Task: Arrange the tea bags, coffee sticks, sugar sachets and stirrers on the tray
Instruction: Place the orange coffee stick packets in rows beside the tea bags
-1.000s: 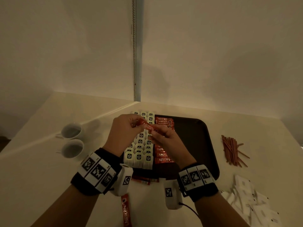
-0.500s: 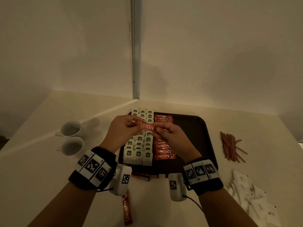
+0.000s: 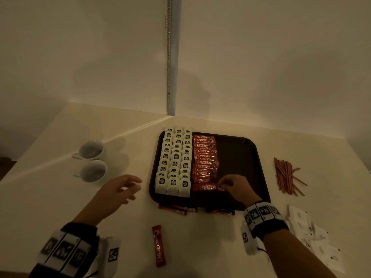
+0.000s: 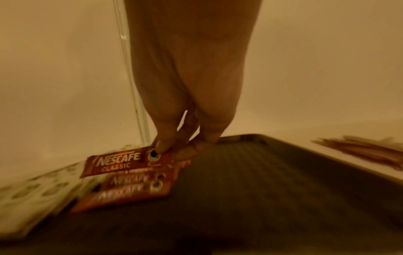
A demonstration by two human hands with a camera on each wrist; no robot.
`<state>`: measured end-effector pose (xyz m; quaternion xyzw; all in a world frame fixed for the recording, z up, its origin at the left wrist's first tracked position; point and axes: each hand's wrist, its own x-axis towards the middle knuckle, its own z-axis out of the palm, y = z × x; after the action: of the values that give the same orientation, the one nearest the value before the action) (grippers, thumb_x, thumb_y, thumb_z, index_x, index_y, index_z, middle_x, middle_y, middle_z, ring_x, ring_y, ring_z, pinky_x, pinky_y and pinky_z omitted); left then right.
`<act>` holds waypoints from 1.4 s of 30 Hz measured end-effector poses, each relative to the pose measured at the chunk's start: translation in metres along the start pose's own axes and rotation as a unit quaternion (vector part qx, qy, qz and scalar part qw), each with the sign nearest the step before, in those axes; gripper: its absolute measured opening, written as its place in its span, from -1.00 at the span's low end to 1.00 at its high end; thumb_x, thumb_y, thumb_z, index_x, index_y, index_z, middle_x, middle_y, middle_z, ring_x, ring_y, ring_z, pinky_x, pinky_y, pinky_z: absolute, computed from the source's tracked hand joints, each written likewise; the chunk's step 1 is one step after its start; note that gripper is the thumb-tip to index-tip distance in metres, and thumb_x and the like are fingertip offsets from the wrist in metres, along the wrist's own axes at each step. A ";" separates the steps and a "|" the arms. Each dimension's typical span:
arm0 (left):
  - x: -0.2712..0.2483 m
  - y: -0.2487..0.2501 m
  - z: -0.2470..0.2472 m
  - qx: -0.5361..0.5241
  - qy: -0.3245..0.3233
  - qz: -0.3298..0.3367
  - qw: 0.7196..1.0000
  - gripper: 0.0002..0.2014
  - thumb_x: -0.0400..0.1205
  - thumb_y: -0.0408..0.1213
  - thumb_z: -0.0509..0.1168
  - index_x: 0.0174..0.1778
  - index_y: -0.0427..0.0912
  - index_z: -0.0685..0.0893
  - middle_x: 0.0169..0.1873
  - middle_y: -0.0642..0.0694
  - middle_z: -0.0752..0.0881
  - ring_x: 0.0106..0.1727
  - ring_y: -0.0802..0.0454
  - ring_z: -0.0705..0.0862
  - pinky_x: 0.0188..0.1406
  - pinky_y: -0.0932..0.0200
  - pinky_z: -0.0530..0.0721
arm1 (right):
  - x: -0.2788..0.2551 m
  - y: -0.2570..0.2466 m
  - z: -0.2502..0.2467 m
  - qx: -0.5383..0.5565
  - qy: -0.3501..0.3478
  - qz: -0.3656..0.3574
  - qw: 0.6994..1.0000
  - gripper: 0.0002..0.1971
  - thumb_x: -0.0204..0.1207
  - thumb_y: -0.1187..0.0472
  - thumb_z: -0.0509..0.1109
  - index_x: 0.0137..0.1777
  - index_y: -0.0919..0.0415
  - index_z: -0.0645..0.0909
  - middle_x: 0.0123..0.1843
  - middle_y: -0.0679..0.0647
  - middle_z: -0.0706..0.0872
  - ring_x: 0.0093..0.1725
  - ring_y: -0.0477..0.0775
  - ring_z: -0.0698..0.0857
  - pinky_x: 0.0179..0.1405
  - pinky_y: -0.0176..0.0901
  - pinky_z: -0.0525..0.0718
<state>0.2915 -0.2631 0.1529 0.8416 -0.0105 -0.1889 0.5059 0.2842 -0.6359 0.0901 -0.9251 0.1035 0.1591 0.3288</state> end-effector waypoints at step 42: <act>-0.045 -0.069 -0.010 -0.036 0.037 -0.092 0.994 -0.83 0.69 -0.35 0.24 0.03 -0.05 0.72 -0.19 0.09 0.81 -0.20 -0.01 0.77 -0.16 0.07 0.66 | 0.005 -0.012 0.039 -0.126 0.044 -0.037 0.990 -0.41 0.46 0.08 0.47 0.48 0.01 0.39 0.46 0.05 0.37 0.47 0.08 0.30 0.48 0.03 0.35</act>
<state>0.2406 -0.2116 0.1121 0.8264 0.0929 -0.2039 0.5166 0.2834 -0.6024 0.0664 -0.9685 0.0627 0.1175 0.2106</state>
